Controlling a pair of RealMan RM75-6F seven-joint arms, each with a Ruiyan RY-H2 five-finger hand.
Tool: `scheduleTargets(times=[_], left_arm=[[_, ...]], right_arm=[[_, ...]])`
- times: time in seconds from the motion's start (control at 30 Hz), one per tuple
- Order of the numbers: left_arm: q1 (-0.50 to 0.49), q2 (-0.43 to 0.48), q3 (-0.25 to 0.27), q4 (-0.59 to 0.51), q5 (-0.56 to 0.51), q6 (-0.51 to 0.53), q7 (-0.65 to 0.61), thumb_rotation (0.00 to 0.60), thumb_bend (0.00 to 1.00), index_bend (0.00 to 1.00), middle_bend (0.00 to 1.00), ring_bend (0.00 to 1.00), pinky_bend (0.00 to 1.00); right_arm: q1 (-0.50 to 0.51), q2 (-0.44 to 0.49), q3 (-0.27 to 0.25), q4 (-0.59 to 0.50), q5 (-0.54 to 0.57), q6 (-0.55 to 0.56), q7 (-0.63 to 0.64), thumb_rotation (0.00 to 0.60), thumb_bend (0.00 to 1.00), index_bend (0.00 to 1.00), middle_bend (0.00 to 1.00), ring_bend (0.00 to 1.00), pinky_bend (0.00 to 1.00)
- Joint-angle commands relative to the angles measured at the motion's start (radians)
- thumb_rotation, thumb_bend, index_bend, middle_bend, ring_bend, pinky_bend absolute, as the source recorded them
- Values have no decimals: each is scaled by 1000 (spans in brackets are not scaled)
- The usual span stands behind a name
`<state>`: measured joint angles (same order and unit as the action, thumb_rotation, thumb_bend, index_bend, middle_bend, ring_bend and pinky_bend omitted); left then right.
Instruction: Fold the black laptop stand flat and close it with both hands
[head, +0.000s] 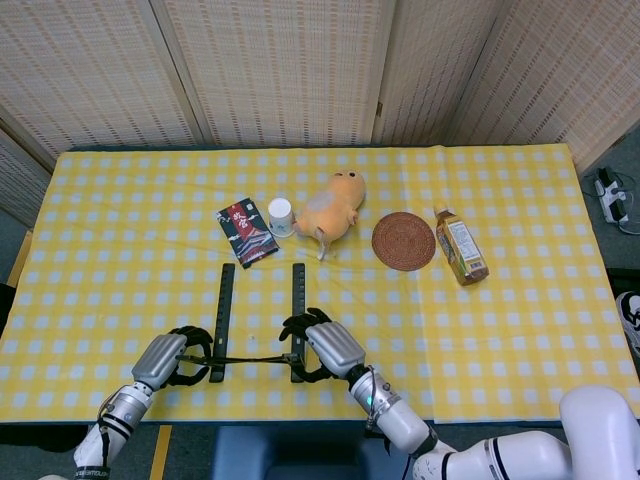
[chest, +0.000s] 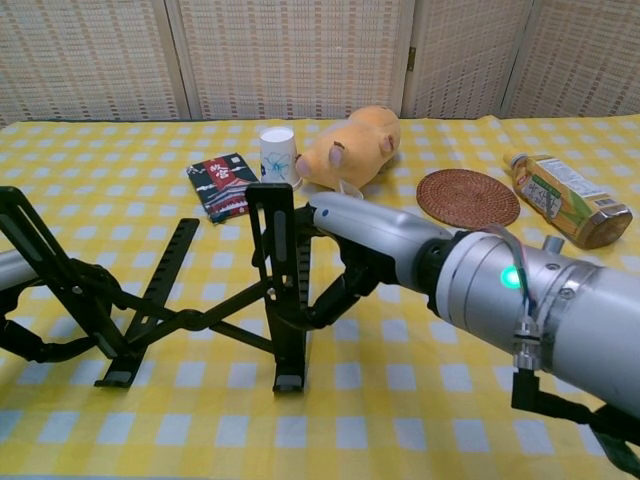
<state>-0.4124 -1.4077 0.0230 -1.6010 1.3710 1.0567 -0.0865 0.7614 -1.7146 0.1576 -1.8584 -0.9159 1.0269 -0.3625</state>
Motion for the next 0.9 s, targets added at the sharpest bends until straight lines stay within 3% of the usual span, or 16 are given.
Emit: scheduleTargets(times=[0.03,0.27,0.6,0.77,0.9], left_arm=[[2,-1,-2,1,0,2,-1,600,416,577,370,253,282],[3,-5,-3,6,5,-2,-8,600,490,589,370,256,282],[-1,-5,0,19,41,-4,-41,600,508,580,375,253,270],[-2,14,10,10,65,-4,-54,600,499,413,366,192,239],[-1,35,20,2,91,3,-78,600,480,297,287,128,197]], right_arm=[[0,0,0,0,-1,0,1,600,376,330,207,143,48],[-2,1,-3,0,-4,2,3,600,376,330,207,143,48],[-16,11,-16,-17,-26,13,7,600,377,327,207,144,48],[-23,15,-21,-25,-46,21,12,600,376,281,195,137,48],[-27,15,-24,-24,-67,25,14,600,377,189,178,126,48]])
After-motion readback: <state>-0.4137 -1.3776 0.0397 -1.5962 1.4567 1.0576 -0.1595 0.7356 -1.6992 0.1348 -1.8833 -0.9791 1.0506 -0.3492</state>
